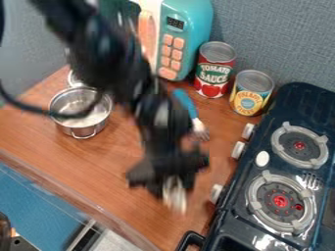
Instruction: Move the tiger toy and put it on the bottom right side of the table
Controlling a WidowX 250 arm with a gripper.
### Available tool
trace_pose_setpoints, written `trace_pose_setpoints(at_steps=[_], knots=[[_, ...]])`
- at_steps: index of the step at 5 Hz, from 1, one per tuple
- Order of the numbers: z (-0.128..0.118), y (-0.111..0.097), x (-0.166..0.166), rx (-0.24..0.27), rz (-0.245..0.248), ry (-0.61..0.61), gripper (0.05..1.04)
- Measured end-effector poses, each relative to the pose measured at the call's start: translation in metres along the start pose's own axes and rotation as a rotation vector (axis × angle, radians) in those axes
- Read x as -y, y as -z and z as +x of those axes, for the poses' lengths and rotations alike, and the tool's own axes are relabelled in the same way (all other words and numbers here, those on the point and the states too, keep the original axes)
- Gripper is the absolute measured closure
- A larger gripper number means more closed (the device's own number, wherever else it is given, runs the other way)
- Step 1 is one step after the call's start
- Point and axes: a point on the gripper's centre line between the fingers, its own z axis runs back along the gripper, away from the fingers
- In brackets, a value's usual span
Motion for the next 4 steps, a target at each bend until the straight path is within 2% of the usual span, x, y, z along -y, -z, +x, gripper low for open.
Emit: trace_pose_setpoints(at_steps=[1, 2, 3, 4], knots=[[-0.007, 0.013, -0.011, -0.016, 0.019, 0.009, 0.543], [0.003, 0.025, -0.015, -0.031, 0.043, -0.010, 0.543], [0.012, 0.032, -0.013, -0.044, 0.063, -0.016, 0.489], [0.012, 0.031, -0.016, -0.054, 0.097, -0.022, 0.184]])
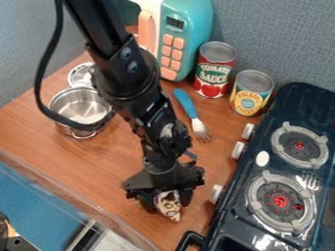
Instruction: Move the tiger toy and put it on the bottom right side of the table
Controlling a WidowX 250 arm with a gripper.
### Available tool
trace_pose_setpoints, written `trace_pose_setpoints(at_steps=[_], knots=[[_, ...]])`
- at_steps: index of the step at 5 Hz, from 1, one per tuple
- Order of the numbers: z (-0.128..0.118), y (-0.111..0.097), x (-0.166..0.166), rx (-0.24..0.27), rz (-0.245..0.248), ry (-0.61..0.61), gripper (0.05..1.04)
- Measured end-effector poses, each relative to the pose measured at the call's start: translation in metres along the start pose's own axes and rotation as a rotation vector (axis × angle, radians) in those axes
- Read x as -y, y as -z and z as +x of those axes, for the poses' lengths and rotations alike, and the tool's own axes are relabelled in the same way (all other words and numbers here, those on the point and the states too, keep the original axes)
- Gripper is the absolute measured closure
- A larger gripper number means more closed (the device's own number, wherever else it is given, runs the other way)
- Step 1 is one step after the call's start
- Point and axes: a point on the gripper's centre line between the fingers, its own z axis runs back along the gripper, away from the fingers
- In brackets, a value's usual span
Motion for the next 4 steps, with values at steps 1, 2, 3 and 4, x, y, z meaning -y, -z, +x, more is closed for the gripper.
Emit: trace_pose_setpoints(at_steps=[1, 2, 3, 4], knots=[[0.003, -0.021, 0.006, 0.017, -0.038, -0.005, 0.070], [0.009, -0.052, 0.013, 0.041, -0.054, 0.023, 0.075], [0.020, -0.084, 0.021, 0.067, -0.086, 0.031, 0.081], [0.021, -0.085, 0.021, 0.067, -0.084, 0.029, 0.083]])
